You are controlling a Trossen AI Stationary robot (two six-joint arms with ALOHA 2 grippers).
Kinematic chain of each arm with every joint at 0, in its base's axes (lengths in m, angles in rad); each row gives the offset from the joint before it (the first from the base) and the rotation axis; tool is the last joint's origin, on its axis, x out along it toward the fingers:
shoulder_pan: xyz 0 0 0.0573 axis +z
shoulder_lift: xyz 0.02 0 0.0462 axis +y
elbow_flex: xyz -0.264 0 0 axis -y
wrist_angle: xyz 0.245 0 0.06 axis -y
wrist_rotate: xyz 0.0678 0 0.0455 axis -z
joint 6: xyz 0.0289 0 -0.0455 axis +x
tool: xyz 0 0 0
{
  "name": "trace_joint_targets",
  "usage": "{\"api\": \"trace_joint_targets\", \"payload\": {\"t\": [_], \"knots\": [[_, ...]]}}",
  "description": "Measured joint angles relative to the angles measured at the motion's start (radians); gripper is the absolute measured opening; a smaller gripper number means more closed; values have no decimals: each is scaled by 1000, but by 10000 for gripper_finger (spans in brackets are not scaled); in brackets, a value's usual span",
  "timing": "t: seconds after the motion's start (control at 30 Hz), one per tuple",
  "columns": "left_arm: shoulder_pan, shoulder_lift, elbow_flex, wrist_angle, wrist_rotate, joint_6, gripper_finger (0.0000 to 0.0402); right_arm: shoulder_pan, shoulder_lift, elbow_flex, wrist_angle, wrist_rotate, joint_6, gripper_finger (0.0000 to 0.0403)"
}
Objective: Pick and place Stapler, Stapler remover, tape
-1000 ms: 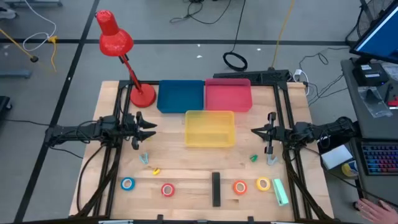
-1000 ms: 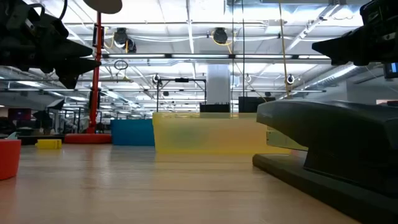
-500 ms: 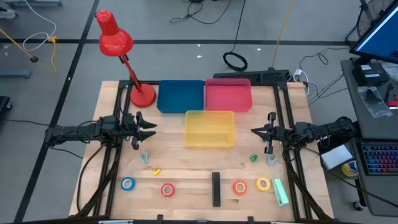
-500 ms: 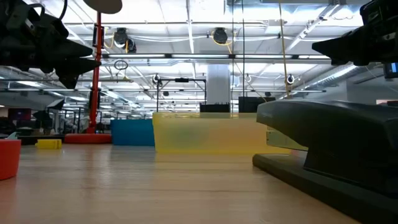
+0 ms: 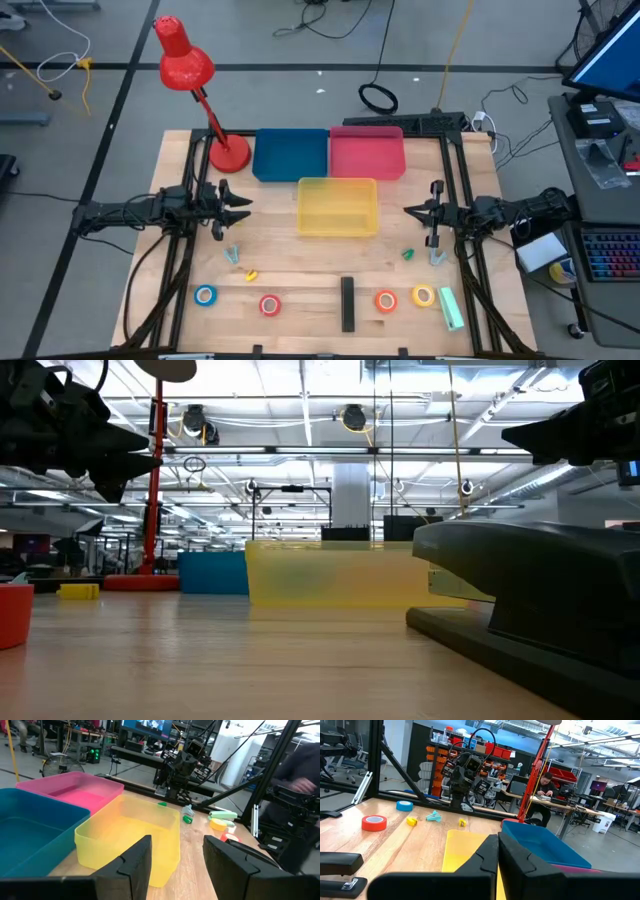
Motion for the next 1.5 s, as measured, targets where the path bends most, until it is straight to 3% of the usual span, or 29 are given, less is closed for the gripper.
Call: {"api": "trace_joint_targets", "payload": {"t": [0.93,1.07,1.3,1.5], "knots": [[0,0,0,0,0,0,177,0,0,0,11,-2,7,4],[0,0,0,0,0,0,177,1,0,0,40,-3,132,4],[0,0,0,0,0,0,177,1,0,0,132,1,577,4],[0,0,0,0,0,0,177,1,0,0,167,28,745,4]]}}
